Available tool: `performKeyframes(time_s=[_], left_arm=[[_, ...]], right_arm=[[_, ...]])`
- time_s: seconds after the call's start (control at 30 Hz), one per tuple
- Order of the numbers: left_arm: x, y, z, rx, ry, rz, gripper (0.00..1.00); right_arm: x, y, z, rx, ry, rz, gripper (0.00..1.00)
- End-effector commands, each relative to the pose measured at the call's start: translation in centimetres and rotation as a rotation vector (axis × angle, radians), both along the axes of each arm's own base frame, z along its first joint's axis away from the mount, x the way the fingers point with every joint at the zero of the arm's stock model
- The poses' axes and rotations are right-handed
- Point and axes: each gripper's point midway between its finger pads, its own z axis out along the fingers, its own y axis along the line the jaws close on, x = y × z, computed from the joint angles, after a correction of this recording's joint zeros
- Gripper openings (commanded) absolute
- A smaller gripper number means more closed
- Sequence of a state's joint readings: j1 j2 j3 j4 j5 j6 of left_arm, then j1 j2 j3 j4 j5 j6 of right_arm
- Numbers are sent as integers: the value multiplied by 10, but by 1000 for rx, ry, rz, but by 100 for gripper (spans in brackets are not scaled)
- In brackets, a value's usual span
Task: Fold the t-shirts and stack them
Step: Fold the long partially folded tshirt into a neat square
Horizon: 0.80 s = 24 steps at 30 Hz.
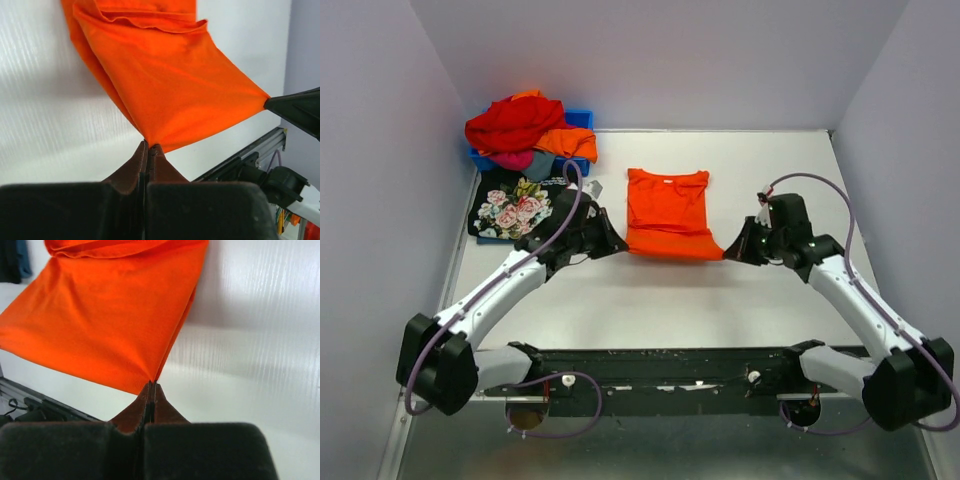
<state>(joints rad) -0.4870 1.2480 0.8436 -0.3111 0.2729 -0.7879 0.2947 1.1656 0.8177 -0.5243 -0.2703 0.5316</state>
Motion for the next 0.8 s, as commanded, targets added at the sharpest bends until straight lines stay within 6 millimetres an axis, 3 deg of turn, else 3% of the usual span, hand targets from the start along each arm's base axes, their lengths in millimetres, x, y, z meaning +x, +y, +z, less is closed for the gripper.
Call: performKeyframes(time_s=[0.0,0.2,0.33,0.57,0.77], left_arm=[[-19,14,24,49,-36,5,0],[-57,6,27,-14,-14,-40,0],[-54,10,42,0,-55,-29,0],[-17,4,60,27,-108,1,0],[44,8,77,25,-152,62,0]], right_arm=[[-29,-11,28,-19,-23,11,1],[-53,-15,38,5,-38,27,1],[-46,-18,53,-7,-70,0,1],[-2,-20,64,-66,-85,-55,1],[51,-17,68,-100,-58,-94,1]])
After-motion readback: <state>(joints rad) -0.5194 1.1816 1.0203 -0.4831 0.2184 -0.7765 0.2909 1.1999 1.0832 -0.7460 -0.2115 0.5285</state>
